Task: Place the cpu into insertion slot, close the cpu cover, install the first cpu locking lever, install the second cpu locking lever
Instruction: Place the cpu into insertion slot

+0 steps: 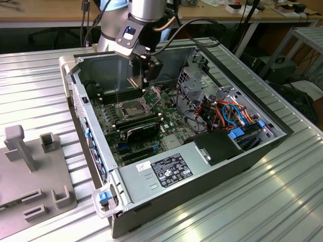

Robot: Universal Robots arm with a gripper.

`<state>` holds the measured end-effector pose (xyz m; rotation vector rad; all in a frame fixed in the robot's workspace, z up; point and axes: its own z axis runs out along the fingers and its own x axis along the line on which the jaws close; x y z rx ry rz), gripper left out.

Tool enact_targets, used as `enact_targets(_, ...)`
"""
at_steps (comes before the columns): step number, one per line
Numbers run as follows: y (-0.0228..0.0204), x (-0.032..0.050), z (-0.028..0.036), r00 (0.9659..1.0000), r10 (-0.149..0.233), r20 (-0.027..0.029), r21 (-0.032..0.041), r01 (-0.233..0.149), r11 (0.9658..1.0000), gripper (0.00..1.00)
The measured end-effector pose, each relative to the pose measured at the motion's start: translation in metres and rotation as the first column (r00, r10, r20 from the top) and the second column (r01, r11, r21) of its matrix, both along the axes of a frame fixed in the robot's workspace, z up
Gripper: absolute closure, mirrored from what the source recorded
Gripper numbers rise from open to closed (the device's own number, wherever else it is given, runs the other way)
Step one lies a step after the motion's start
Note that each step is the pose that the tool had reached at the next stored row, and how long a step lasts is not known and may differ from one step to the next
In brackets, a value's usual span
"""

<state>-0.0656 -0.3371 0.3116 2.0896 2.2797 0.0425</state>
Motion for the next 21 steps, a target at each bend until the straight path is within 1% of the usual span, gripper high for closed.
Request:
enact_targets(2,0.0000,0.0000,-0.0053,0.9986,-0.053,0.0000,0.0000,0.053,0.9986,0.45)
enact_targets(4,0.0000,0.0000,-0.0093,0.9957,-0.093,-0.0001,-0.0001,0.093,0.9957,0.45)
enact_targets(5,0.0000,0.0000,-0.0105,0.9942,-0.108,-0.0001,-0.0001,0.108,0.9942,0.45)
enact_targets(6,0.0000,0.0000,-0.0107,0.9935,-0.114,-0.0001,-0.0002,0.114,0.9935,0.45)
enact_targets(8,0.0000,0.0000,-0.0107,0.9935,-0.114,-0.0002,-0.0003,0.114,0.9935,0.45)
enact_targets(10,0.0000,0.0000,-0.0108,0.9935,-0.114,-0.0013,-0.0002,0.114,0.9935,0.45)
enact_targets(17,0.0000,0.0000,-0.0109,0.9935,-0.114,-0.0017,-0.0003,0.114,0.9935,0.45)
enact_targets(21,0.0001,0.0001,-0.0120,0.9933,-0.116,-0.0017,-0.0001,0.116,0.9933,0.45)
